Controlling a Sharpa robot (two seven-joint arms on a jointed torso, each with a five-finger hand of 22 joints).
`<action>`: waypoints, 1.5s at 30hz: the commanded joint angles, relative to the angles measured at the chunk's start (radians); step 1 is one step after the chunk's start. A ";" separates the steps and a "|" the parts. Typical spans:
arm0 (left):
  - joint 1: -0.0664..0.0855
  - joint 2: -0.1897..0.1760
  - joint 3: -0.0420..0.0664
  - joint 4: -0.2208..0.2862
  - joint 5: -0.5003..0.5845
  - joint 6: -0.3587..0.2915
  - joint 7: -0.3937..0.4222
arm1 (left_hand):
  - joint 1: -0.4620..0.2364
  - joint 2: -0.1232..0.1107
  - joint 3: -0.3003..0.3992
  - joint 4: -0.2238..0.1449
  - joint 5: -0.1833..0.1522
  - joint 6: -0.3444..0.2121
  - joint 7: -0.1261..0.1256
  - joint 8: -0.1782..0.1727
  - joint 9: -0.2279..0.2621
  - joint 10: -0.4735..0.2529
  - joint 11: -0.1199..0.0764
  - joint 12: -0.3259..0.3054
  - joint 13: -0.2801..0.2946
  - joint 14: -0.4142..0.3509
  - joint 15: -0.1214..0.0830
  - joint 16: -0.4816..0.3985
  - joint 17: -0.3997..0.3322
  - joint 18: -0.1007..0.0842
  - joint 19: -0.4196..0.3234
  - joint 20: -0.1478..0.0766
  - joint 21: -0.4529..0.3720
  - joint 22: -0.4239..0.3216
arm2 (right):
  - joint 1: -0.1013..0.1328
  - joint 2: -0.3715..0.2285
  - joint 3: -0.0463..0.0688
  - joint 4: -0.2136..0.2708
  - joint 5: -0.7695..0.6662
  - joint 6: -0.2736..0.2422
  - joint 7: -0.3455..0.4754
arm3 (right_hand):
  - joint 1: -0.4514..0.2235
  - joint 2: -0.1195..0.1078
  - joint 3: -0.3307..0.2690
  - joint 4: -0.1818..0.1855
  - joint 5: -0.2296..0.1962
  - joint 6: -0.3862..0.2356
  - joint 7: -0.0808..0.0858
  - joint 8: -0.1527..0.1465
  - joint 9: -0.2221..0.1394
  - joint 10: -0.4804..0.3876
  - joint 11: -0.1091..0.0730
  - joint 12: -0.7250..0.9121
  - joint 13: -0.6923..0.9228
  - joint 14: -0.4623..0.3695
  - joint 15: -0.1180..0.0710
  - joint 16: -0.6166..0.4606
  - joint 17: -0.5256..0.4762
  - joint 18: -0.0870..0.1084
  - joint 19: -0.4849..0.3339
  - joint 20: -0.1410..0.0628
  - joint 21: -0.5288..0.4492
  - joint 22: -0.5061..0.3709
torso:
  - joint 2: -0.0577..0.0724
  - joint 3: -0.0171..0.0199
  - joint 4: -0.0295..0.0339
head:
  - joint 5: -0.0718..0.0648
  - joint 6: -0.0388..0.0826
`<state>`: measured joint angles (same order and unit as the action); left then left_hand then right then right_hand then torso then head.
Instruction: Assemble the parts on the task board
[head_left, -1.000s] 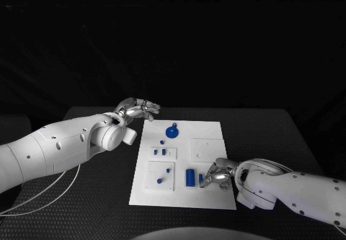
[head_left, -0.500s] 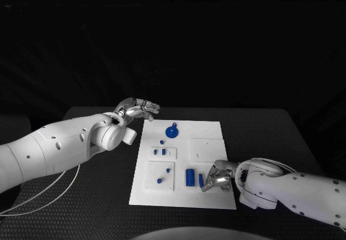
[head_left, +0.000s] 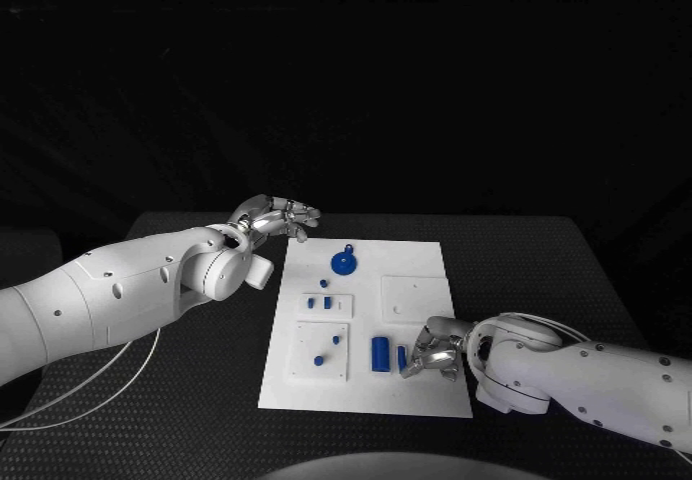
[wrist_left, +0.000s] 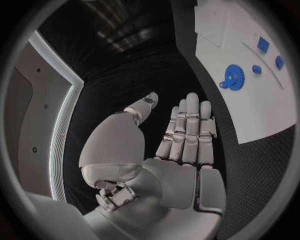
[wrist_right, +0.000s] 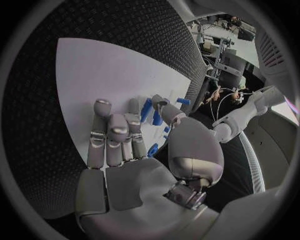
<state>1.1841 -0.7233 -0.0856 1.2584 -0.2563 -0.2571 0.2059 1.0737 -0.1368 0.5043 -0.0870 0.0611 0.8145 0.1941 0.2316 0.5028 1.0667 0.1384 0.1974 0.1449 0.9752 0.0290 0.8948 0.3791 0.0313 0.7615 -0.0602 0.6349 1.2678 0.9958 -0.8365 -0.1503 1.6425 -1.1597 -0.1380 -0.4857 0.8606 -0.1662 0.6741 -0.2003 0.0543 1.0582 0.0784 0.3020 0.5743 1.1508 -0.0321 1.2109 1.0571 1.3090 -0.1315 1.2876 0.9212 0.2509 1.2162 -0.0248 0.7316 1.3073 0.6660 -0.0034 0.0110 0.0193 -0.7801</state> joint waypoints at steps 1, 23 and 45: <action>0.001 0.002 0.000 0.002 0.001 0.012 0.005 | -0.010 -0.001 -0.001 0.007 -0.005 -0.005 -0.002 0.004 -0.002 -0.006 0.002 0.004 -0.001 -0.003 0.007 -0.004 0.002 0.011 0.004 -0.003 -0.006 0.002 | -0.002 0.008 -0.001 -0.005 -0.043 0.013 -0.015 | 0.005 0.024 0.013 -0.007 -0.005 0.008 -0.002 -0.005 -0.002 0.000 -0.002 -0.006 0.002 -0.001 -0.007 -0.003 0.002 0.011 -0.003 -0.004 -0.006 0.016 | 0.000 -0.0002 0.0005 | 0.001 -0.001; 0.001 0.003 -0.001 0.001 0.001 0.008 -0.002 | -0.008 0.000 -0.001 0.008 -0.005 -0.005 -0.002 0.005 -0.002 -0.006 0.002 0.004 -0.001 -0.002 0.007 -0.005 0.003 0.011 0.005 -0.003 -0.007 0.003 | -0.002 0.024 -0.002 -0.019 -0.056 0.069 -0.061 | -0.006 0.046 0.045 -0.067 -0.004 0.016 -0.001 -0.006 -0.003 0.007 -0.001 -0.007 0.003 0.001 -0.004 -0.002 0.003 0.011 -0.003 0.005 -0.001 0.019 | 0.000 -0.0002 -0.0009 | 0.002 -0.001; 0.001 0.006 -0.002 -0.005 0.000 0.007 -0.002 | -0.007 0.000 -0.001 0.008 -0.005 -0.006 -0.002 0.005 -0.002 -0.006 0.002 0.005 -0.002 -0.002 0.007 -0.005 0.004 0.011 0.005 -0.003 -0.008 0.004 | 0.014 -0.036 0.012 -0.001 0.071 0.038 0.015 | -0.063 -0.098 0.004 0.012 0.000 0.007 0.003 -0.017 -0.011 -0.001 0.003 -0.012 0.005 0.003 -0.002 -0.010 0.000 0.011 -0.002 0.004 -0.008 0.015 | 0.000 0.0011 -0.0009 | -0.002 0.003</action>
<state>1.1841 -0.7198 -0.0876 1.2532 -0.2566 -0.2573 0.1977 1.0737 -0.1369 0.5020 -0.0847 0.0611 0.8145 0.1941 0.2316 0.5023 1.0667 0.1383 0.1974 0.1444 0.9752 0.0291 0.8948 0.3819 0.0226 0.7615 -0.0602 0.6309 1.2702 1.0058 -0.8688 -0.1398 1.6423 -1.1223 -0.1004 -0.4972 0.7975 -0.2587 0.6788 -0.1912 0.0543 1.0649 0.0790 0.2812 0.5566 1.1508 -0.0321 1.2033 1.0612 1.3076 -0.1301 1.2836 0.9218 0.2539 1.2161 -0.0245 0.7278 1.3079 0.6657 -0.0022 0.0104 0.0190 -0.7787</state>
